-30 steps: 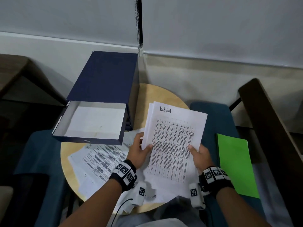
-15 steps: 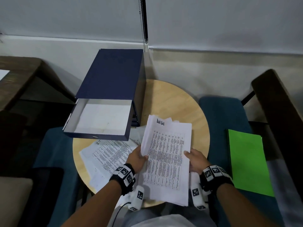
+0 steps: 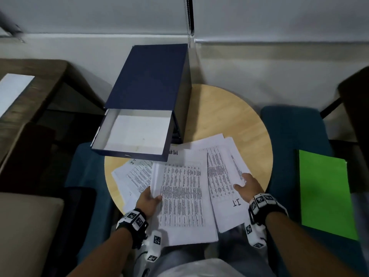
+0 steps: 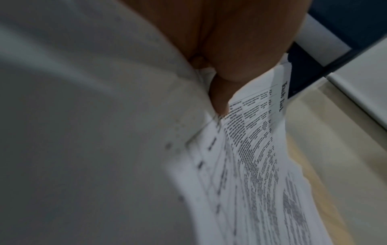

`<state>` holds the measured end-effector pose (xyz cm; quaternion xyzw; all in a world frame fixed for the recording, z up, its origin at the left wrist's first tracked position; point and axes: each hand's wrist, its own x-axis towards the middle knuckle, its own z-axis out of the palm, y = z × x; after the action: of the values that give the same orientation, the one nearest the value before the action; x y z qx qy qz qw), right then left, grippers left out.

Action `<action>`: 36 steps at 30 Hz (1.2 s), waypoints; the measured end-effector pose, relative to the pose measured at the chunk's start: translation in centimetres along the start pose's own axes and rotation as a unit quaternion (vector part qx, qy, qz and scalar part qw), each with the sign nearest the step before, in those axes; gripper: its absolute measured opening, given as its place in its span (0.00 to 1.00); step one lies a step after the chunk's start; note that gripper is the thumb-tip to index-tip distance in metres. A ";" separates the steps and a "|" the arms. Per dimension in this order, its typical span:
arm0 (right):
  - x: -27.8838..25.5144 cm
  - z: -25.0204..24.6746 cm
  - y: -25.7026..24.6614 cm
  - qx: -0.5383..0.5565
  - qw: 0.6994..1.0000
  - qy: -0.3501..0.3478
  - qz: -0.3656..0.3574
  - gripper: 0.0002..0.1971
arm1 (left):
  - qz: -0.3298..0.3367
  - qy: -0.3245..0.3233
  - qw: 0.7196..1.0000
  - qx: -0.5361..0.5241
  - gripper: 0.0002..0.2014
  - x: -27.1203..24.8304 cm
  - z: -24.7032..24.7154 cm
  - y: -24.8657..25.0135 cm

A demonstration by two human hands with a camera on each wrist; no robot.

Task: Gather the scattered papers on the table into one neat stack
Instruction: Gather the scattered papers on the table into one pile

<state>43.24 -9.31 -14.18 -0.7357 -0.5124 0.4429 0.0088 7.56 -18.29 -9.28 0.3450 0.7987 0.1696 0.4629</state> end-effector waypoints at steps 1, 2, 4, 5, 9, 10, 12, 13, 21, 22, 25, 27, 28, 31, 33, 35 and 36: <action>0.2 0.5 -0.1 -0.009 1.000 0.006 0.003 0.40 | -0.003 0.000 1.000 -0.003 0.10 -0.1 -0.1 -0.2; 0.4 1.0 -0.4 -0.019 1.000 0.019 0.011 0.44 | -0.006 0.001 1.000 -0.005 0.09 0.0 -0.3 -0.4; 0.6 2.0 -0.7 -0.040 0.998 0.045 0.031 0.48 | -0.012 0.002 1.000 -0.008 0.09 0.1 -0.3 -0.4; 0.6 2.4 -1.0 -0.052 0.996 0.053 0.044 0.50 | -0.012 0.002 1.000 -0.012 0.09 0.0 -0.4 -0.3; 1.0 4.0 -1.4 -0.068 0.988 0.067 0.120 0.53 | -0.012 -0.005 1.000 -0.026 0.07 0.0 -0.4 0.3; 1.1 4.4 -1.3 -0.068 0.986 0.068 0.137 0.51 | -0.010 -0.008 1.000 -0.028 0.07 -0.1 -0.4 0.4; 0.7 4.9 -1.5 -0.070 0.986 0.069 0.137 0.41 | -0.006 -0.009 0.999 -0.033 0.08 0.0 -0.7 0.3; 0.5 5.0 -1.6 -0.065 0.988 0.070 0.118 0.32 | -0.006 -0.010 0.999 -0.032 0.09 0.2 -0.8 0.1; -2.3 4.4 -3.2 0.107 0.987 0.104 0.055 0.11 | -0.003 -0.028 0.998 -0.048 0.11 2.0 -1.6 -1.7; -2.4 4.4 -3.4 0.127 0.984 0.104 0.066 0.15 | -0.001 -0.030 0.999 -0.044 0.11 2.1 -1.7 -1.8; -2.2 4.6 -3.8 0.184 0.972 0.090 0.111 0.34 | 0.006 -0.034 0.999 -0.037 0.11 2.2 -1.9 -1.5; -2.0 4.9 -4.1 0.201 0.968 0.070 0.131 0.35 | 0.014 -0.036 0.999 -0.032 0.12 2.2 -1.9 -1.6; -1.9 5.2 -4.3 0.196 0.970 0.058 0.129 0.30 | 0.020 -0.039 0.999 -0.028 0.13 2.1 -2.1 -1.6; -2.3 6.3 -4.7 0.154 0.983 0.043 0.093 0.14 | 0.029 -0.047 0.998 -0.026 0.14 2.3 -2.8 -2.1; -2.9 6.3 -4.6 0.144 0.986 0.055 0.066 0.12 | 0.038 -0.053 0.998 -0.023 0.15 2.8 -3.2 -2.5; -3.5 5.2 -4.3 0.125 0.987 0.089 0.047 0.14 | 0.046 -0.053 0.997 -0.021 0.15 3.3 -3.4 -2.7; -4.1 4.2 -4.1 0.115 0.987 0.106 0.046 0.14 | 0.051 -0.052 0.997 -0.022 0.16 3.6 -3.4 -2.8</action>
<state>37.02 -12.32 -12.22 -0.7955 -0.4200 0.4180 0.1271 2.34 -17.56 -11.41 0.3836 0.7510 0.1922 0.5019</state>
